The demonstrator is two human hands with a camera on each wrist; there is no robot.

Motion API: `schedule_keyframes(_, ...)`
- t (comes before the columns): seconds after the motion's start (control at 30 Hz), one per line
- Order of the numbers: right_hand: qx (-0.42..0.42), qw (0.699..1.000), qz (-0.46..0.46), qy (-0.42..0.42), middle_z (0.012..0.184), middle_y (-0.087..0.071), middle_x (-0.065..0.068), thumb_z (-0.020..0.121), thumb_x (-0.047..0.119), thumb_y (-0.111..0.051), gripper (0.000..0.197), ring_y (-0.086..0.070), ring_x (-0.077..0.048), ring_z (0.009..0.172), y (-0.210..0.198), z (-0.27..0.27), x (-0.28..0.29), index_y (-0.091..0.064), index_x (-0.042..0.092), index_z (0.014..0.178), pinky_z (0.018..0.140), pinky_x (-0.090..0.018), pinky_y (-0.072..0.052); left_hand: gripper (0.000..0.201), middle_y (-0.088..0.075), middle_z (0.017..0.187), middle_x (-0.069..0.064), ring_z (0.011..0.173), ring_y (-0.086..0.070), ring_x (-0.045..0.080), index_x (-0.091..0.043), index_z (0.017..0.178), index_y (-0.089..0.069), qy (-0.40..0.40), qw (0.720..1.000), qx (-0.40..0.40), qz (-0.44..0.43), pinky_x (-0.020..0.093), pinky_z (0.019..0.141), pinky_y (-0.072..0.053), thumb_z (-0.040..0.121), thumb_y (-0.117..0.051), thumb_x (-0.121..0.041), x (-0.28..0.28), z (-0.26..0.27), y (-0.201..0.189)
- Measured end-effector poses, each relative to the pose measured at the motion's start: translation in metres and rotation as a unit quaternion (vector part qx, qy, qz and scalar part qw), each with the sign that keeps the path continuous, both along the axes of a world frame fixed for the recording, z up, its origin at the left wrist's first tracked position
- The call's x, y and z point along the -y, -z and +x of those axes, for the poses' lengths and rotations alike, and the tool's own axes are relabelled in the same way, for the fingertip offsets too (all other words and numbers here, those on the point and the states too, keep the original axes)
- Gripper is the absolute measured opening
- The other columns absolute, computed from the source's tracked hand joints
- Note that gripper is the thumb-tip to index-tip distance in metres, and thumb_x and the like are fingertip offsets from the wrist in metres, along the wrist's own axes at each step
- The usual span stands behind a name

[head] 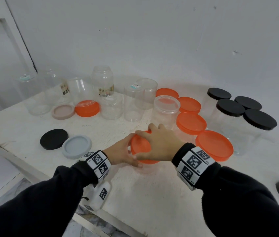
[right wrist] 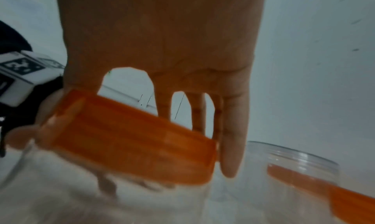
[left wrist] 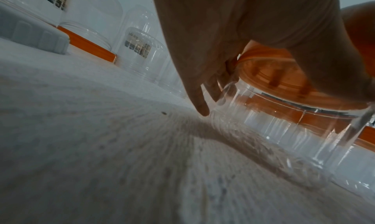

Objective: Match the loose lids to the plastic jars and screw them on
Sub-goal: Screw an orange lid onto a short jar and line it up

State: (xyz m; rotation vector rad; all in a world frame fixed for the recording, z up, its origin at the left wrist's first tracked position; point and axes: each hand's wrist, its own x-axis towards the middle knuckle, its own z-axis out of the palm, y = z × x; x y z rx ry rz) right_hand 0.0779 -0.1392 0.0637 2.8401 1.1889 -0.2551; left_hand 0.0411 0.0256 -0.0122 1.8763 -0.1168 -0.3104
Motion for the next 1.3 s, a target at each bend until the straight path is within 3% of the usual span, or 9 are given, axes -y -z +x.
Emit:
schedule_keyframes(0.13, -0.115, 0.992, -0.007, -0.058, 0.154, -0.01, 0.0, 0.078, 0.059, -0.062, 0.081, -0.021, -0.03, 0.134, -0.009, 0.008, 0.005, -0.015, 0.047, 0.144, 0.103, -0.049, -0.036, 0.093, -0.043, 0.125, -0.019, 0.12, -0.044, 0.002, -0.034, 0.127, -0.03, -0.001, 1.0, 0.005, 0.011, 0.015, 0.09, -0.043, 0.058, -0.087, -0.008, 0.0, 0.0, -0.002)
schedule_keyframes(0.27, -0.085, 0.995, -0.017, -0.054, 0.149, -0.022, 0.0, 0.077, 0.057, -0.063, 0.079, -0.03, -0.027, 0.128, -0.009, 0.009, 0.004, -0.02, 0.048, 0.142, 0.1, -0.045, -0.039, 0.093, -0.044, 0.126, -0.017, 0.119, -0.045, 0.002, -0.029, 0.13, -0.032, -0.006, 1.0, 0.014, 0.006, 0.018, 0.092, -0.043, 0.059, -0.085, -0.004, 0.0, -0.001, -0.002)
schedule_keyframes(0.4, -0.006, 0.999, -0.004, -0.04, 0.134, -0.039, -0.005, 0.078, 0.066, -0.054, 0.075, -0.042, -0.027, 0.112, -0.003, 0.002, 0.002, -0.023, 0.043, 0.143, 0.088, -0.037, -0.044, 0.094, -0.047, 0.127, -0.012, 0.117, -0.047, 0.002, -0.027, 0.131, -0.033, -0.009, 1.0, 0.019, 0.004, 0.012, 0.084, -0.045, 0.057, -0.087, -0.005, 0.0, -0.001, -0.001)
schedule_keyframes(0.53, 0.033, 0.999, 0.035, -0.01, 0.129, -0.044, -0.006, 0.078, 0.065, -0.052, 0.074, -0.044, -0.026, 0.106, 0.006, -0.009, 0.004, -0.029, 0.036, 0.142, 0.077, -0.032, -0.038, 0.101, -0.05, 0.125, -0.01, 0.115, -0.05, 0.005, -0.027, 0.131, -0.035, -0.006, 1.0, 0.023, 0.001, 0.013, 0.083, -0.046, 0.047, -0.09, -0.02, 0.001, -0.002, -0.002)
schedule_keyframes(0.63, 0.05, 0.998, 0.042, 0.014, 0.13, -0.044, -0.007, 0.078, 0.065, -0.051, 0.073, -0.043, -0.027, 0.107, 0.012, -0.013, 0.003, -0.032, 0.034, 0.142, 0.076, -0.031, -0.038, 0.094, -0.05, 0.123, -0.008, 0.112, -0.051, 0.005, -0.026, 0.131, -0.033, -0.005, 1.0, 0.027, 0.002, 0.013, 0.083, -0.046, 0.057, -0.087, -0.002, 0.003, -0.002, -0.001)
schedule_keyframes(0.8, 0.047, 0.997, 0.044, 0.037, 0.13, -0.045, -0.007, 0.077, 0.067, -0.052, 0.073, -0.043, -0.028, 0.11, 0.011, -0.015, -0.001, -0.038, 0.031, 0.139, 0.084, -0.036, -0.044, 0.094, -0.049, 0.126, -0.007, 0.116, -0.05, 0.006, -0.027, 0.133, -0.031, -0.003, 1.0, 0.023, -0.011, 0.016, 0.086, -0.047, 0.061, -0.084, 0.001, 0.003, -0.005, 0.001)
schedule_keyframes(1.0, 0.012, 0.999, 0.044, 0.019, 0.142, -0.034, -0.007, 0.081, 0.064, -0.052, 0.073, -0.038, -0.03, 0.119, 0.009, -0.015, 0.004, -0.032, 0.031, 0.143, 0.091, -0.038, -0.04, 0.092, -0.045, 0.125, -0.013, 0.113, -0.048, 0.0, -0.031, 0.131, -0.027, 0.006, 1.0, 0.028, 0.007, 0.01, 0.081, -0.046, 0.064, -0.083, -0.002, 0.003, -0.006, -0.001)
schedule_keyframes(1.17, -0.065, 0.996, 0.053, 0.003, 0.156, -0.009, -0.004, 0.083, 0.058, -0.055, 0.075, -0.015, -0.031, 0.138, 0.013, -0.01, 0.021, -0.023, 0.034, 0.146, 0.109, -0.045, -0.03, 0.079, -0.044, 0.136, -0.015, 0.126, -0.043, -0.002, -0.03, 0.136, -0.032, 0.088, 0.996, -0.003, -0.023, 0.021, 0.099, -0.042, 0.075, -0.074, -0.005, -0.005, -0.003, -0.007)
schedule_keyframes(1.3, -0.035, 0.996, 0.078, -0.01, 0.154, -0.014, -0.008, 0.087, 0.051, -0.055, 0.068, -0.013, -0.029, 0.139, 0.021, -0.007, 0.042, -0.03, 0.028, 0.145, 0.114, -0.044, -0.021, 0.065, -0.048, 0.133, -0.01, 0.123, -0.048, 0.006, -0.034, 0.123, -0.047, 0.058, 0.998, 0.012, -0.037, 0.026, 0.102, -0.041, 0.067, -0.078, -0.031, 0.001, 0.004, -0.011)
